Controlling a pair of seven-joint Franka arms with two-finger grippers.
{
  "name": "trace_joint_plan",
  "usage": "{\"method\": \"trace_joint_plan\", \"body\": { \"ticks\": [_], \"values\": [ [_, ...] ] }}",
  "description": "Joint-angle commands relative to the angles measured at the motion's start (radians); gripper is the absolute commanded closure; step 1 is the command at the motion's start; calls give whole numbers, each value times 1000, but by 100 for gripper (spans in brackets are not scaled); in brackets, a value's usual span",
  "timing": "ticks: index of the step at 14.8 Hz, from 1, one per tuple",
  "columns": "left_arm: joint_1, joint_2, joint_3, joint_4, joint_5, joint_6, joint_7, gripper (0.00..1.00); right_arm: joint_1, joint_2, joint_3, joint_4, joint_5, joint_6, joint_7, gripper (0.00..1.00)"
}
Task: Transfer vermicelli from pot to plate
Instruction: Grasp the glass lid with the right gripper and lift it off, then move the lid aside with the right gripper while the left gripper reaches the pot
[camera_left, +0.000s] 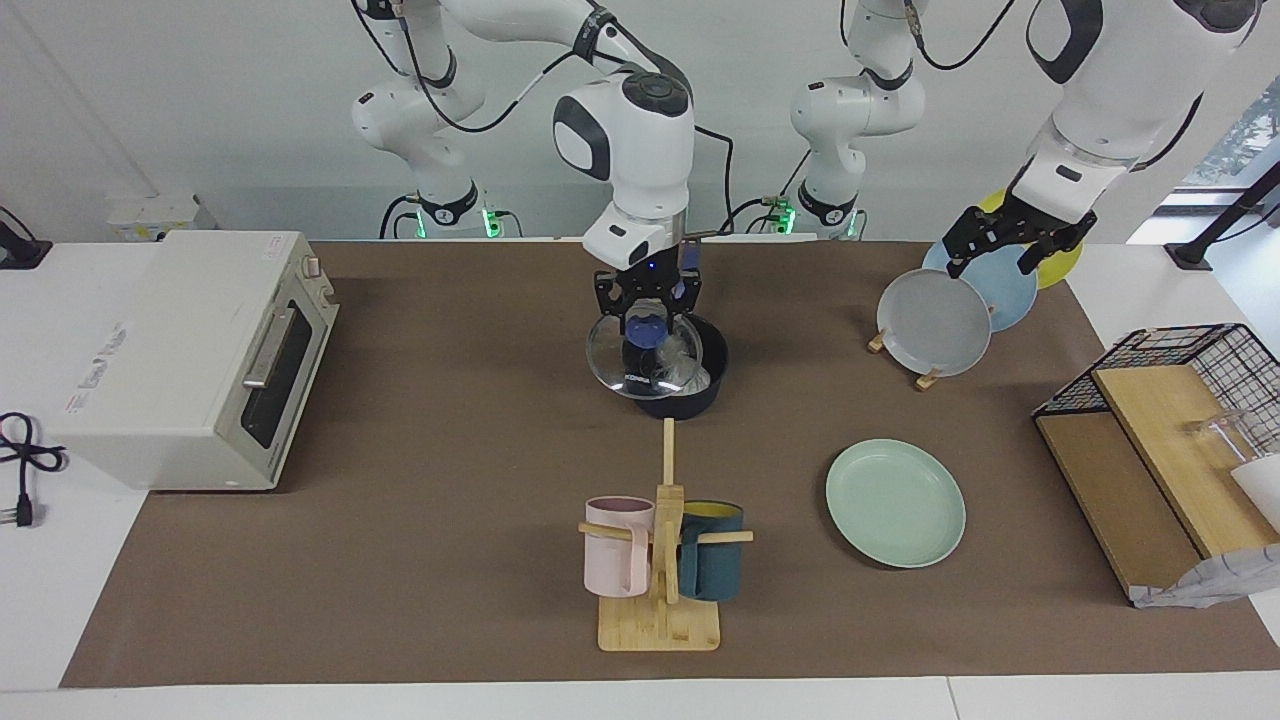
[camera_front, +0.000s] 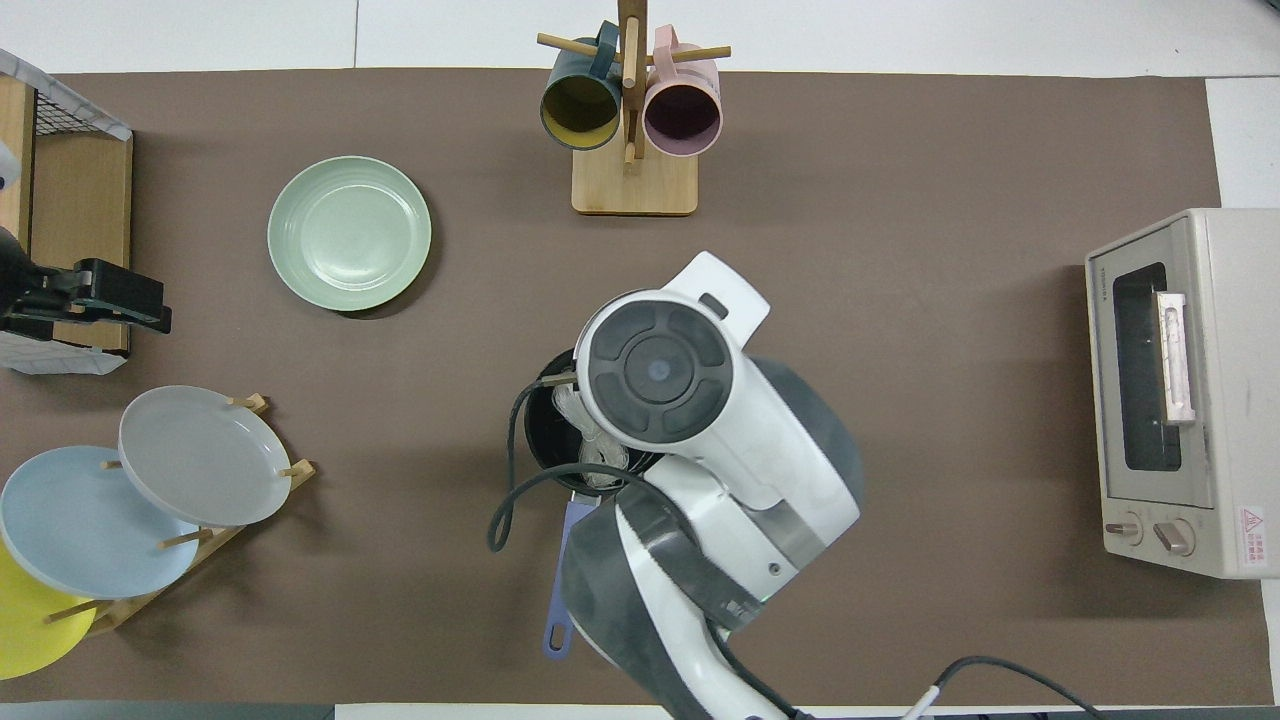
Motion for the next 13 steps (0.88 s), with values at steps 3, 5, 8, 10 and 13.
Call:
{"method": "trace_joint_plan", "body": {
  "ticks": [3,5,8,10,13],
  "values": [
    [-79,-41,-8,-59,-1,19,-53,0,-169,-22,7,-7,8,-41,-238,60],
    [-183,-75,-10,-137,-1,86,-165,0,-246,-35,6,-53,8,-34,-370,60],
    [-353,-67,-13,-229,-11,181,-349,0,-334,-46,6,-97,8,-10,-496,60],
    [-463,-60,-11,-316,-63,311,-487,0,-381,-78,6,-201,8,79,-562,60],
    [-580,18,-11,-398,-66,469,-609,0,-443,-118,6,-326,8,177,-616,60]
  ]
}}
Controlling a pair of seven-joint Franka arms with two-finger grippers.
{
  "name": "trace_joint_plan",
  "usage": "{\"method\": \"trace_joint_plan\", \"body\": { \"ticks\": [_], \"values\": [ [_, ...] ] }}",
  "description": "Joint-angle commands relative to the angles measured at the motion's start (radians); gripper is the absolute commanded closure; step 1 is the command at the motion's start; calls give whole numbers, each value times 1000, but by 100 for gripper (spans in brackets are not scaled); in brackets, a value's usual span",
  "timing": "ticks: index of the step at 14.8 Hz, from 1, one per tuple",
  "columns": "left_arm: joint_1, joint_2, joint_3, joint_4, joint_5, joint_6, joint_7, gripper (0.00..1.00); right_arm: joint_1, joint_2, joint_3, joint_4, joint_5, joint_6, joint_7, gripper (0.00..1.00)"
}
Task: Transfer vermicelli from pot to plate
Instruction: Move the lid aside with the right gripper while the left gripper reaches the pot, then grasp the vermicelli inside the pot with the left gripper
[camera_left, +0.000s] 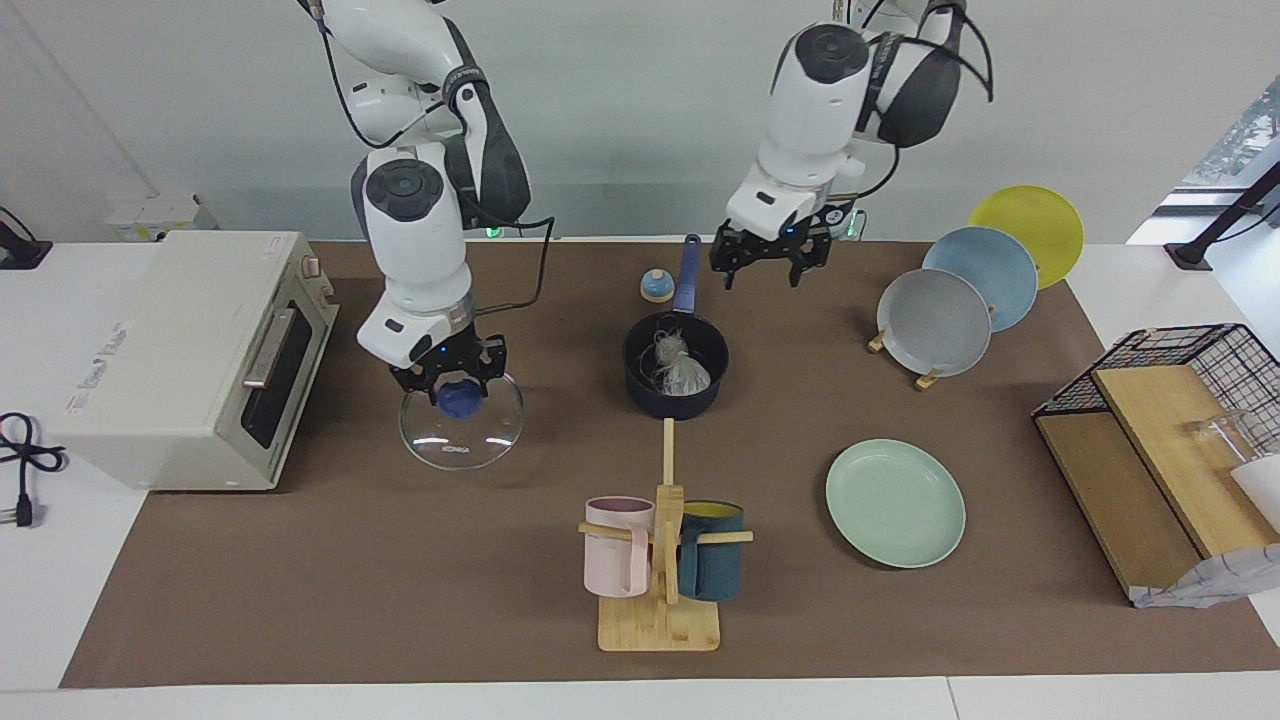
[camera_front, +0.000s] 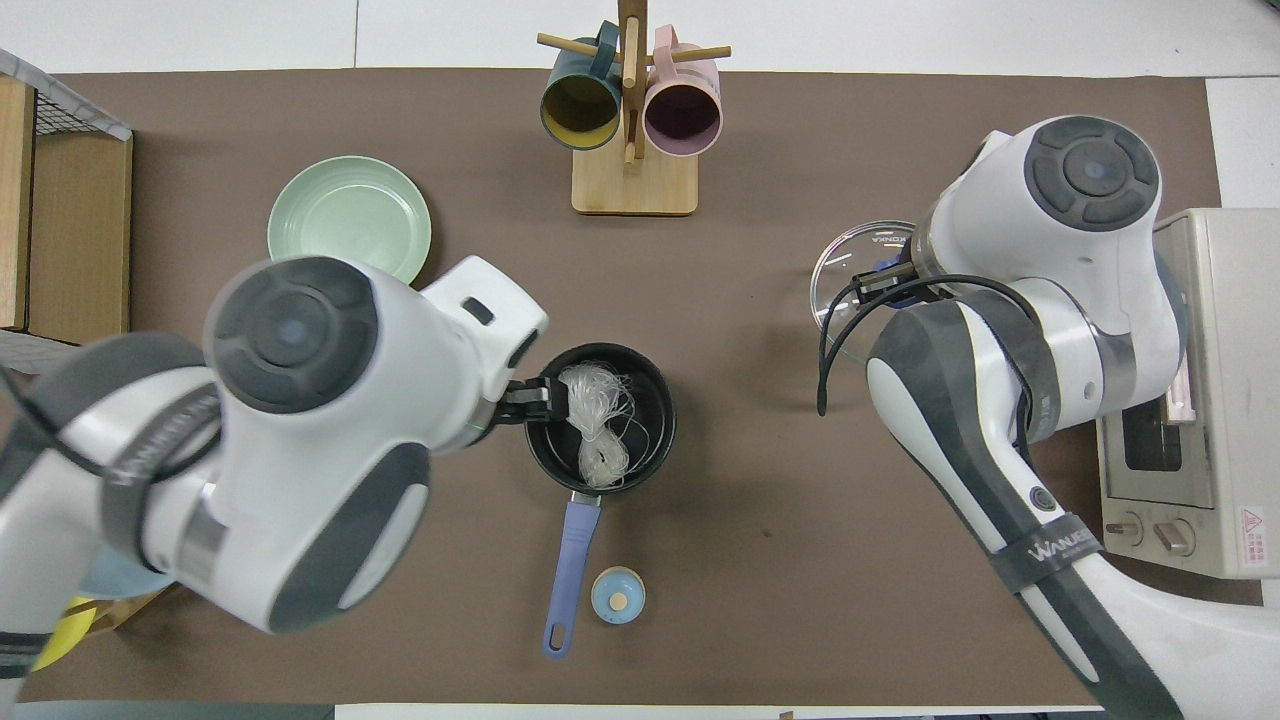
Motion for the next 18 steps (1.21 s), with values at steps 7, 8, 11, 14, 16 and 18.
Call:
{"method": "trace_joint_plan", "body": {
  "ticks": [7,8,11,14,16,18],
  "values": [
    [-126,128,23,-144,-59,306,-103,0,-124,-122,12,-306,7,233,-78,60],
    [-126,140,23,-149,-59,332,-103,0,-124,-127,12,-326,7,261,-77,60],
    [-124,167,23,-150,-57,343,-84,0,-149,-141,12,-395,7,350,-83,59],
    [-124,205,24,-150,-57,385,-77,0,-152,-141,12,-406,15,368,-83,58],
    [-126,239,24,-150,-57,425,-71,0,-152,-131,14,-406,29,381,-78,58],
    [-126,250,24,-147,-57,426,-25,0,-152,-133,14,-410,84,381,-83,58]
  ]
}}
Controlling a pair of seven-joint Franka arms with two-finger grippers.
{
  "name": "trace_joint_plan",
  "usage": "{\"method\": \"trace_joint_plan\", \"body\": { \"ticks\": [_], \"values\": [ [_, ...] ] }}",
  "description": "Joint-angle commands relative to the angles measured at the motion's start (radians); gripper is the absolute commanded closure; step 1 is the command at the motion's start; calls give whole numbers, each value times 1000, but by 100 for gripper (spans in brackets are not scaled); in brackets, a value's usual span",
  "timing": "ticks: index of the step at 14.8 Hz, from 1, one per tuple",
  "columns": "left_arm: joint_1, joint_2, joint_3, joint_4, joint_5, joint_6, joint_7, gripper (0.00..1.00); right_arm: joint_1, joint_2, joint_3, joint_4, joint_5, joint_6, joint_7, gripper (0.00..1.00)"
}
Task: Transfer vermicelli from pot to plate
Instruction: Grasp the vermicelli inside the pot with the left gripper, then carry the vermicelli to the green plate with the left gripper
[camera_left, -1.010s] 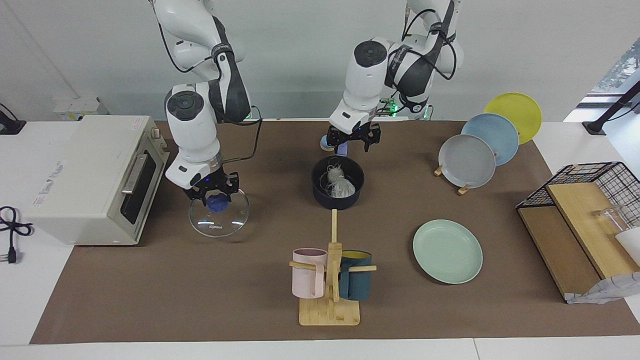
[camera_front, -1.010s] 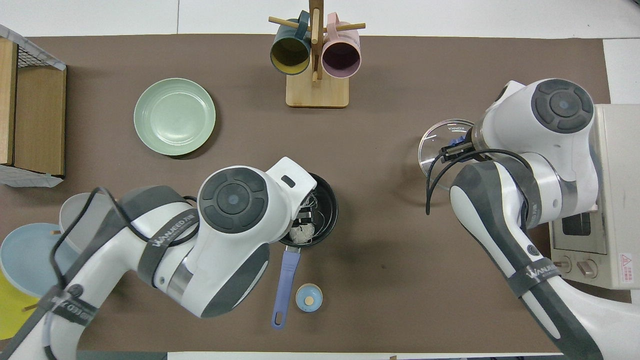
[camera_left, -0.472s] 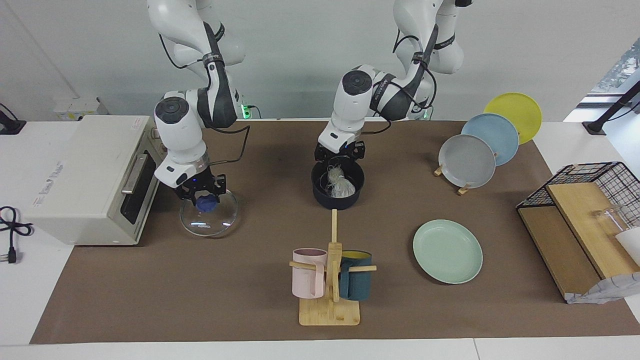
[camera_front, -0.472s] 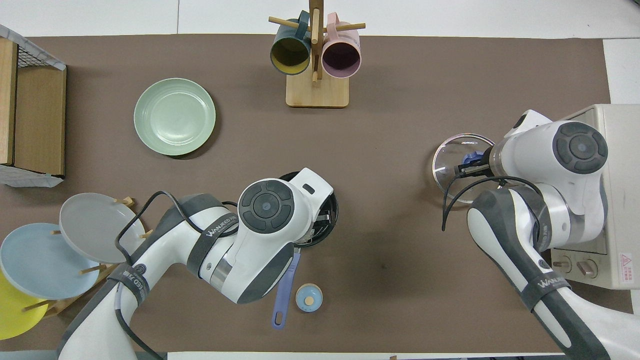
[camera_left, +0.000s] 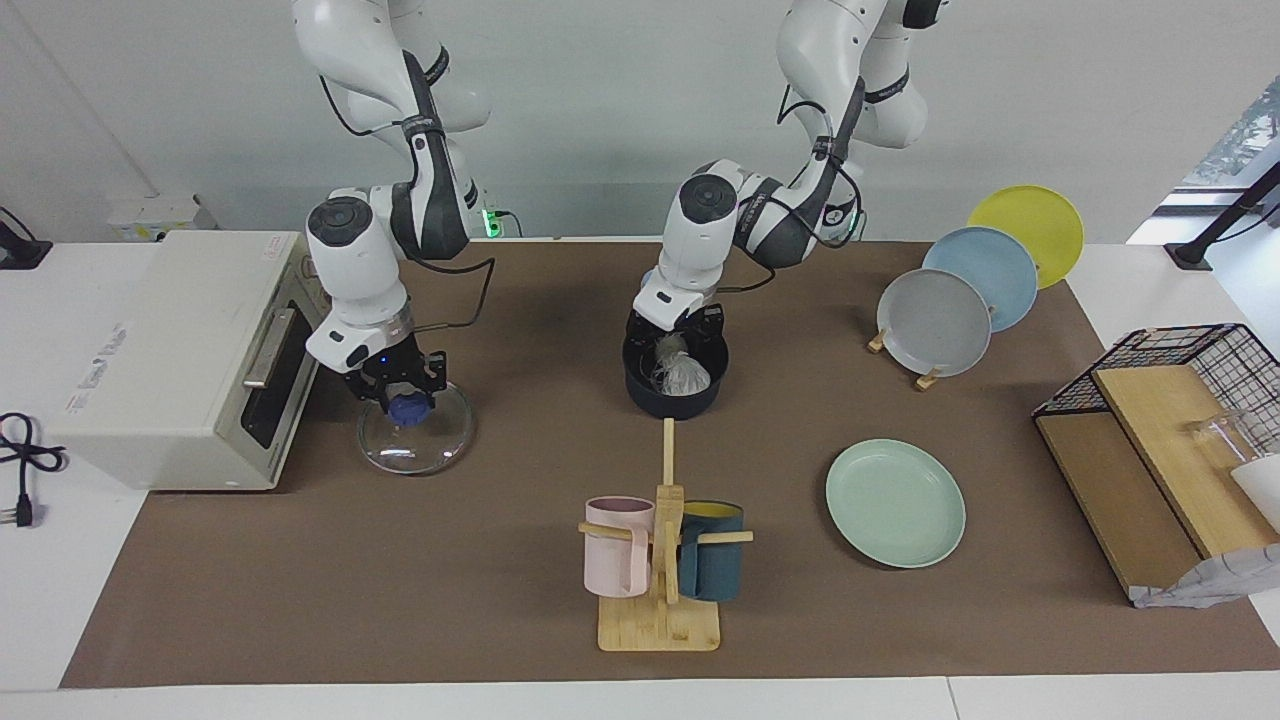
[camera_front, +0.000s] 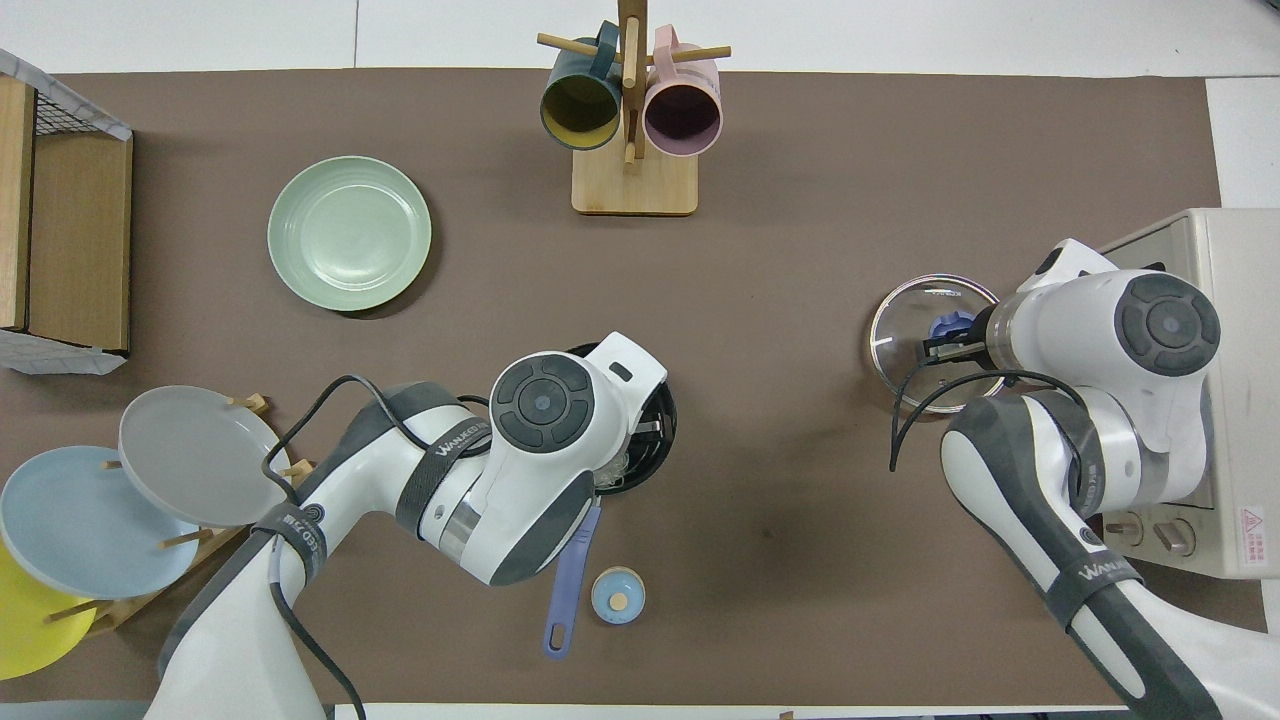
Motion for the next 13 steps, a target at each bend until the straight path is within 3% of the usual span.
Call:
{"method": "trace_joint_plan", "body": {
  "ticks": [1,2,3,4,8,10,13],
  "values": [
    [-17,13,18,-10,-11,30,42,0,-17,-31,11,-36,60,23,-29,58],
    [-17,13,18,-9,-9,25,42,17,-17,-33,12,-39,62,23,-31,58],
    [-17,13,18,-6,-9,17,42,53,-17,-33,11,-39,64,25,-31,56],
    [-16,13,18,-3,-9,17,42,97,-17,-33,11,-41,64,25,-31,55],
    [-11,3,18,8,-9,14,42,100,-18,-25,11,-41,64,21,-52,54],
    [0,-28,19,33,-9,-48,44,100,-21,-25,11,-42,71,23,-51,50],
    [41,-70,21,141,-11,-230,47,100,-18,-27,11,-53,87,23,-52,34]
  ]
}}
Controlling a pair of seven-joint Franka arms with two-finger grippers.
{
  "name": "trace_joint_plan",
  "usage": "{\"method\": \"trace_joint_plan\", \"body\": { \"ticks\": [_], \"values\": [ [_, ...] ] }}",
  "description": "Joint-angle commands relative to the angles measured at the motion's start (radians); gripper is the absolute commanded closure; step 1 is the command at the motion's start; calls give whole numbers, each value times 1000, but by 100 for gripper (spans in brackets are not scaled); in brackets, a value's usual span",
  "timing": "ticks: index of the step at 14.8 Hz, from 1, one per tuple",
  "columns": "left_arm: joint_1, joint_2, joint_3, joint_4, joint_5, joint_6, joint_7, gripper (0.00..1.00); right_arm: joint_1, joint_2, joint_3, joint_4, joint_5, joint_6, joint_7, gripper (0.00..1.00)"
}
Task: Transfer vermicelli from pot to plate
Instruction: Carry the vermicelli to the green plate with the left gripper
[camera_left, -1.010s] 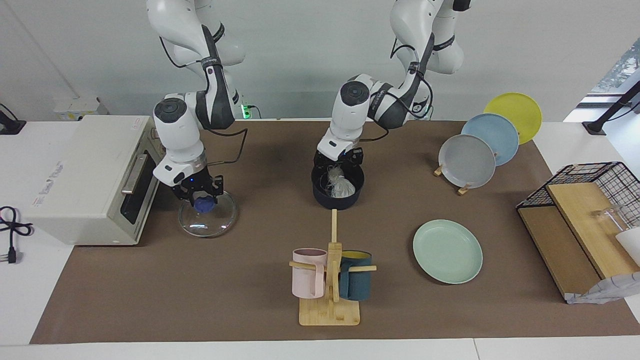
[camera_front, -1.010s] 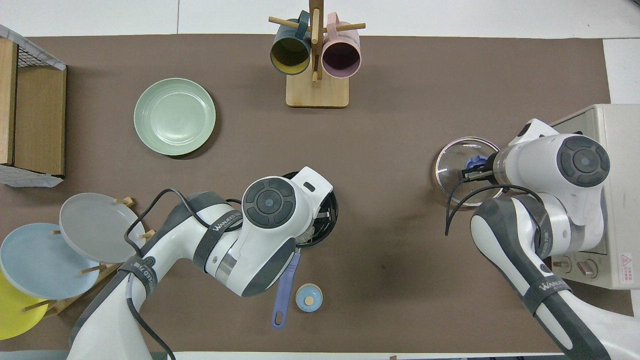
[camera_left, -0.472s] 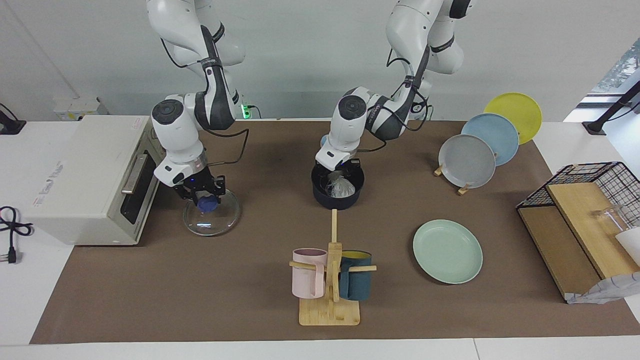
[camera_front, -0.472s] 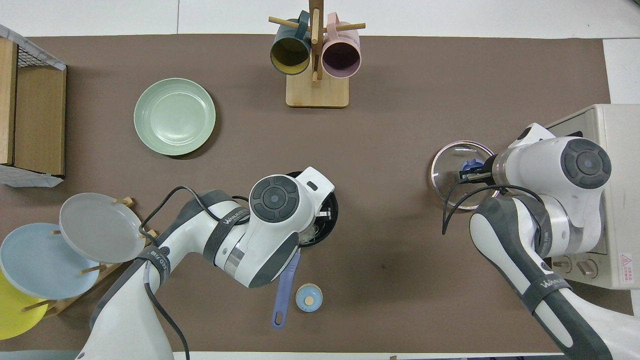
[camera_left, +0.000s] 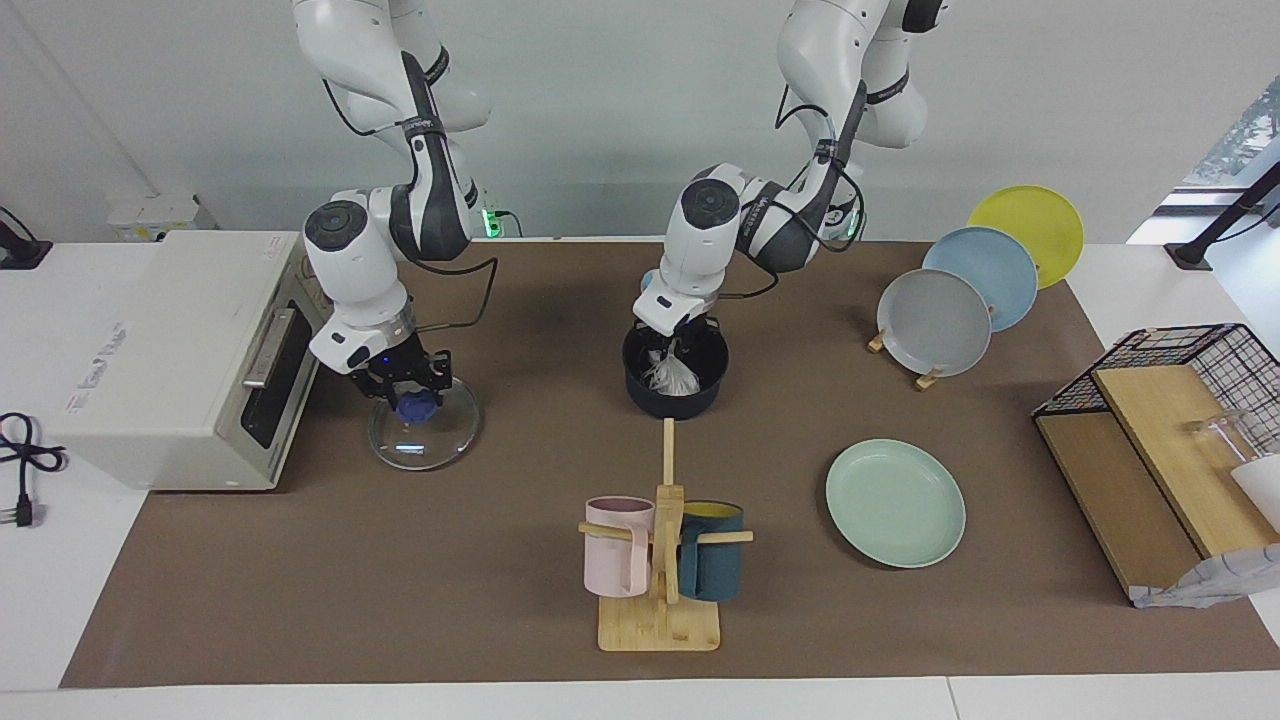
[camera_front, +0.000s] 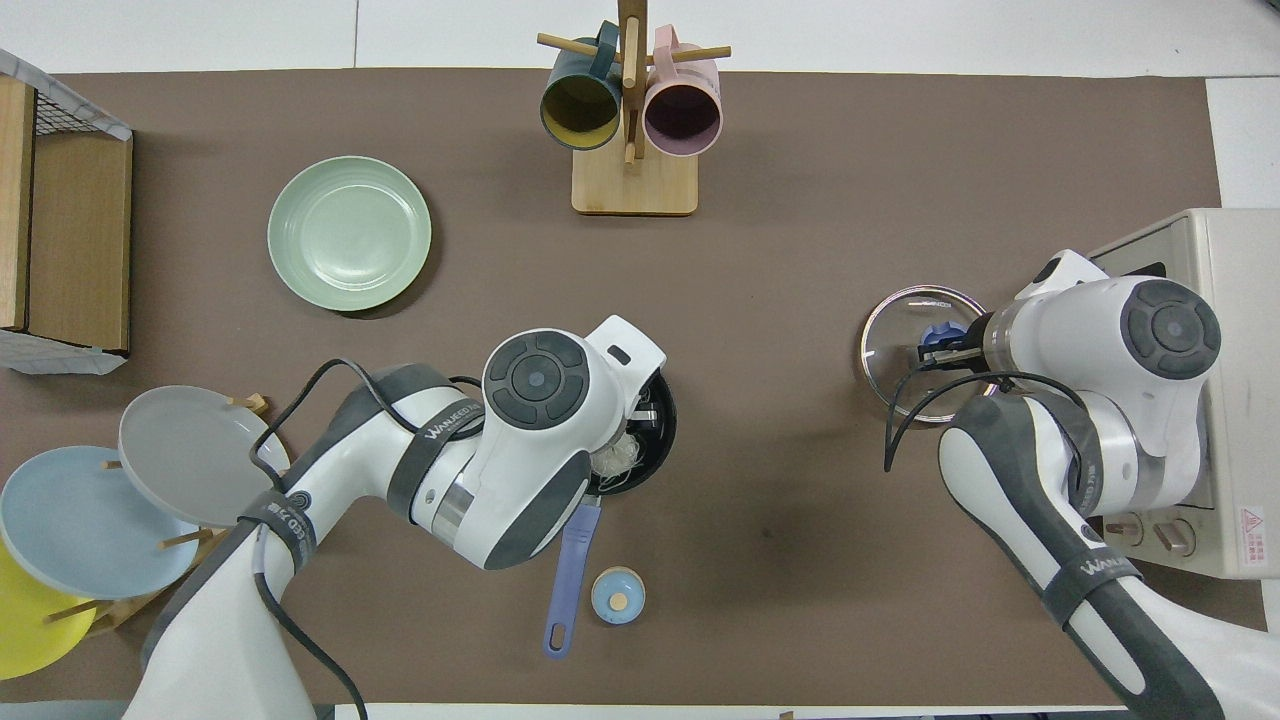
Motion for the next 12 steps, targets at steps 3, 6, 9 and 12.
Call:
{"method": "trace_joint_plan", "body": {
  "ticks": [3,6,9,12],
  "values": [
    [96,-72,1,216,-15,-335,44,100,-17,-27,11,-32,32,22,-42,19],
    [238,-55,6,370,-69,-465,161,100,-15,-27,11,-26,32,21,-42,2],
    [371,-16,6,434,-86,-476,244,100,-13,-18,11,14,32,-20,-48,0],
    [478,-8,9,399,-84,-411,406,100,-9,-19,11,104,32,-144,-43,0]
  ]
}}
